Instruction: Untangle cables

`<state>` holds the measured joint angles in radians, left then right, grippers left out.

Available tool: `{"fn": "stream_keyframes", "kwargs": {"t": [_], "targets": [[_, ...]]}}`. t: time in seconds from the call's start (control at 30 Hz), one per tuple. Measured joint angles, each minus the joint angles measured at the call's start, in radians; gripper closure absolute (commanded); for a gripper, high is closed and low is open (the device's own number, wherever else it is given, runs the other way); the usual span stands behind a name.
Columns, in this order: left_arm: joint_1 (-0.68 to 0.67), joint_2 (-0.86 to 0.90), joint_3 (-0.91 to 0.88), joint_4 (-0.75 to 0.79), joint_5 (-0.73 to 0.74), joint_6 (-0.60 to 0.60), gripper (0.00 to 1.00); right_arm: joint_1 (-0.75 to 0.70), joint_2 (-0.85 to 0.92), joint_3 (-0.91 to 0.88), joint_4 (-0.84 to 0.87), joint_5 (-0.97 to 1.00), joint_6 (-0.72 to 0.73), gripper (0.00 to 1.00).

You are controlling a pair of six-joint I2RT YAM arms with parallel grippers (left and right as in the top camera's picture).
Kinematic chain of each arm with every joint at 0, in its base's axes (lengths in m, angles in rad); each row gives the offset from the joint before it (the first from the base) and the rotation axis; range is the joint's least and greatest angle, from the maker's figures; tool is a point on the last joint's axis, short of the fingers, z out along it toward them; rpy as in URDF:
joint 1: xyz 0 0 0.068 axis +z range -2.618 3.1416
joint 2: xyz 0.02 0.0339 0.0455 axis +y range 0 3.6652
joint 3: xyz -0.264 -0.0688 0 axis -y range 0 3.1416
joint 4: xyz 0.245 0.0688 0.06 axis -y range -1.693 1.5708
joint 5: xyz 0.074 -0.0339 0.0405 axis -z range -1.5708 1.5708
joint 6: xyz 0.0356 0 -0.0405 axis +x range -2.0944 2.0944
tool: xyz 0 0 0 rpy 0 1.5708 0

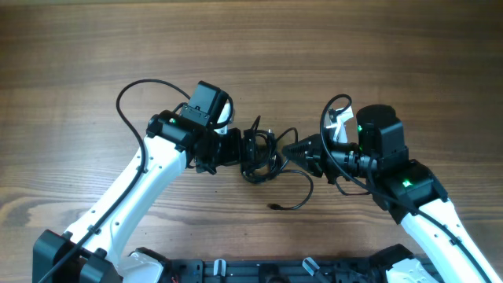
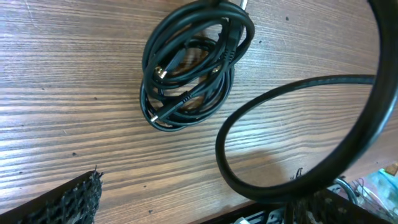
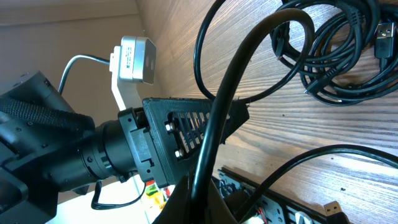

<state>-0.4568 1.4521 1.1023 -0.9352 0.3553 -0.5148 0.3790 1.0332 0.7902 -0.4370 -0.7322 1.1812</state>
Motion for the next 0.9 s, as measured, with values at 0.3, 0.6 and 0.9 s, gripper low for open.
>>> {"fn": "stream_keyframes", "kwargs": {"t": [0.3,0.6,0.9], "targets": [[0.000,0.000,0.000,0.000,-0.044,-0.007,0.00,0.000,0.018,0.000,0.000,0.000,0.000,0.95],[0.000,0.000,0.000,0.000,-0.045,-0.008,0.00,0.000,0.044,0.000,0.000,0.000,0.000,0.95],[0.000,0.000,0.000,0.000,-0.045,-0.008,0.00,0.000,0.047,0.000,0.000,-0.001,0.000,0.96]]}}
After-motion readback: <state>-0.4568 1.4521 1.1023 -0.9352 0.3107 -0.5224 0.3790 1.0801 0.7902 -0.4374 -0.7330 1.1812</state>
